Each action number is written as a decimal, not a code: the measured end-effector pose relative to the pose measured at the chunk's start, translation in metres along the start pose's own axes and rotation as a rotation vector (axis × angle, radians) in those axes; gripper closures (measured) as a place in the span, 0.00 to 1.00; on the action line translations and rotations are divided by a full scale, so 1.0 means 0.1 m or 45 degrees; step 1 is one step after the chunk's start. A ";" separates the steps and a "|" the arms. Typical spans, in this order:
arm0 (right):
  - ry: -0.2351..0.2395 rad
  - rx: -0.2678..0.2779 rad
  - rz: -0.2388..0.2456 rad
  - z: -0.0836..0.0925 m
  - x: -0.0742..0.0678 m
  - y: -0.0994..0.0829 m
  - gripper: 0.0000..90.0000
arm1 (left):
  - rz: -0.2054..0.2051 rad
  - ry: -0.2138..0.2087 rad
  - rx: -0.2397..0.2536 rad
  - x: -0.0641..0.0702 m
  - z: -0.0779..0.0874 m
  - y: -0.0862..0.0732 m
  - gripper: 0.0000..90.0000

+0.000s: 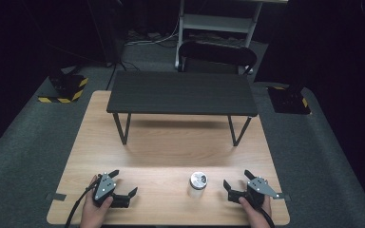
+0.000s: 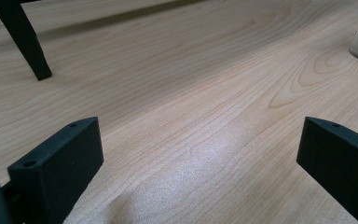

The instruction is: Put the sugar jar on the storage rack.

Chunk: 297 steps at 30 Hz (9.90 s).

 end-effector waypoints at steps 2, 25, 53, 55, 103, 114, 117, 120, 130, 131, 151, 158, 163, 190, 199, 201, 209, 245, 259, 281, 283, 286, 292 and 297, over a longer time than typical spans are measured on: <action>-0.001 0.000 -0.006 0.00 0.00 0.00 0.01 | 0.001 -0.003 -0.002 0.00 0.00 0.00 0.00; 0.008 0.119 0.016 0.17 -0.04 0.12 0.01 | -0.007 -0.022 -0.010 -0.01 0.00 0.01 0.00; 0.317 0.164 0.102 0.21 -0.63 0.18 0.01 | -0.013 -0.034 -0.004 -0.01 0.00 0.00 0.00; 0.323 0.153 0.100 0.18 -0.66 0.17 0.01 | -0.013 -0.034 -0.004 -0.02 0.00 0.00 0.01; 0.283 0.129 0.102 -0.19 -0.84 0.26 0.35 | -0.025 -0.034 -0.007 -0.01 0.01 0.00 0.00; 0.242 0.131 0.098 -0.19 -0.77 0.63 0.35 | -0.028 -0.036 -0.008 -0.01 0.01 0.00 0.01; 0.236 0.140 0.107 -0.20 -0.76 0.79 0.35 | -0.028 -0.035 -0.008 -0.01 0.01 0.00 0.00; 0.233 0.154 0.103 -0.20 -0.75 0.95 0.35 | -0.029 -0.036 -0.007 -0.01 0.01 0.00 0.00; 0.217 0.186 0.116 -0.27 -0.73 1.48 0.35 | -0.027 -0.040 -0.007 -0.02 0.01 0.00 0.00; 0.217 0.186 0.116 -0.27 -0.73 1.48 0.35 | -0.027 -0.040 -0.007 -0.02 0.01 0.00 0.00; 0.153 0.234 0.086 -0.56 -0.61 2.34 0.35 | -0.027 -0.047 -0.010 -0.02 0.01 0.00 0.01; 0.107 0.226 0.093 -0.70 -0.57 2.57 0.35 | -0.032 -0.053 -0.007 -0.02 0.01 0.00 0.01; 0.072 0.216 0.101 -0.83 -0.53 2.69 0.35 | -0.035 -0.058 -0.009 -0.03 0.01 0.00 0.00; -0.017 0.200 0.049 -1.51 -0.36 2.70 0.35 | -0.032 -0.065 -0.007 -0.03 0.01 0.00 0.00; -0.021 0.204 0.032 -1.56 -0.34 2.66 0.35 | -0.033 -0.066 -0.007 -0.04 0.01 0.00 0.00; -0.021 0.208 0.033 -1.56 -0.33 2.66 0.35 | -0.032 -0.066 -0.006 -0.04 0.01 0.00 0.00; -0.018 0.246 0.050 -1.59 -0.34 2.58 0.34 | -0.033 -0.065 -0.006 -0.03 0.01 0.00 0.00; 0.115 0.367 0.139 -0.91 -0.46 2.24 0.00 | -0.041 -0.062 -0.004 -0.03 0.01 0.00 0.01; 0.220 0.376 0.164 -0.48 -0.48 1.68 0.00 | -0.044 -0.060 -0.002 -0.02 0.01 0.00 0.00; 0.192 0.279 0.176 -0.09 -0.39 0.56 0.00 | -0.051 -0.061 0.000 -0.02 0.02 -0.01 0.00; 0.176 0.259 0.168 -0.08 -0.37 0.46 0.00 | -0.052 -0.063 0.001 -0.02 0.02 -0.01 0.00; 0.159 0.233 0.145 -0.07 -0.34 0.34 0.00 | -0.052 -0.063 0.001 -0.02 0.02 -0.01 0.00; 0.134 0.183 0.155 -0.07 -0.31 0.18 0.00 | -0.052 -0.061 0.001 -0.01 0.02 -0.01 0.01; 0.103 0.154 0.147 -0.05 -0.29 0.10 0.00 | -0.052 -0.060 0.002 -0.01 0.02 -0.01 0.00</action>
Point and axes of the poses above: each handheld gripper's, and its own axes: z roughly backward along the jaws, y roughly out of its top, x roughly to its right, the point moved 6 cm from there along -z, roughly forward along the jaws
